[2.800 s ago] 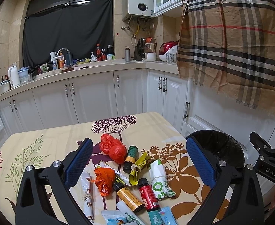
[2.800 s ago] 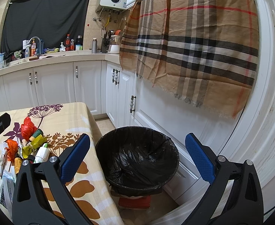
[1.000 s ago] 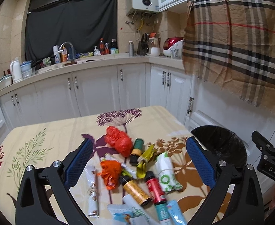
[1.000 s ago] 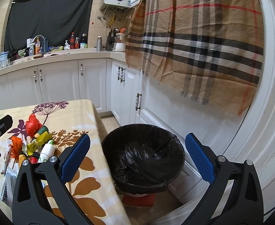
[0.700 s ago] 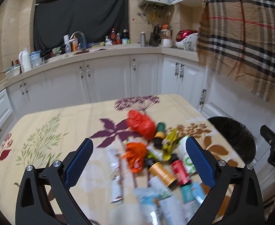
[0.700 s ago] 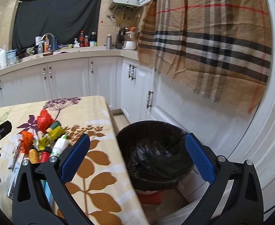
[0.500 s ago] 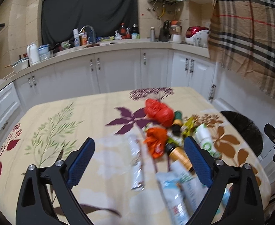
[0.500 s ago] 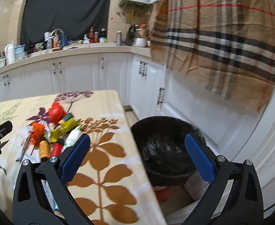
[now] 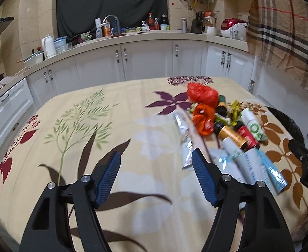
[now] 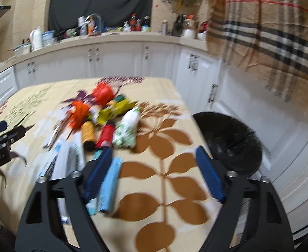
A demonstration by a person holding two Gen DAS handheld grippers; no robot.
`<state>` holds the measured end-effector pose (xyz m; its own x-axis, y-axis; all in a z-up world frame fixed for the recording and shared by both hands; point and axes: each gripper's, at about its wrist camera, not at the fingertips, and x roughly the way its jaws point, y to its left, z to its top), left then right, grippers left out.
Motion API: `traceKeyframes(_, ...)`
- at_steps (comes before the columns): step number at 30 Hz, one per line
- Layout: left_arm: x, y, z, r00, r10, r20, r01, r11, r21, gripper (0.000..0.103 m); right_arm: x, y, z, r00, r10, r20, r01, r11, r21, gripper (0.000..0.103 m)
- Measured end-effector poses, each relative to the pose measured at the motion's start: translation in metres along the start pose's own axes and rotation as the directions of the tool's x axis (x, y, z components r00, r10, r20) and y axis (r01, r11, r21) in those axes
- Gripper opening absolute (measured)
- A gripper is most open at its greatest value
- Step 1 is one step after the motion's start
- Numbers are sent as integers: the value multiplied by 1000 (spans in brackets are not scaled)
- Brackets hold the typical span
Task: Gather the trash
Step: 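Move the right tool to the table and grasp the blue tube, then lift the blue tube with the right tool while the left tool grasps a white tube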
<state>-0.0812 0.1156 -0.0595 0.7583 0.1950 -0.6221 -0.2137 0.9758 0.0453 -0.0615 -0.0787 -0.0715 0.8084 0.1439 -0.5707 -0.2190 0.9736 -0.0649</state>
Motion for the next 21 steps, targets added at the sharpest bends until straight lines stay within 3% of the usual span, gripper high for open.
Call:
traceKeyframes(11,-2,19,-21,999,8,-39,-10,999,-40,68,14,26,-24,993,71,-96,-76,996,-52,38)
traceKeyframes(13,-4,18,-23,999,-1,-41,-1,999,-41,68,17,28,-27,990,83,-117,-90,994,-57,22)
traceKeyframes(21,-8,6,-23,998,-53,-40,51,998,-37,68,17,23,-31,988,92,-127,-98,994,-46,15)
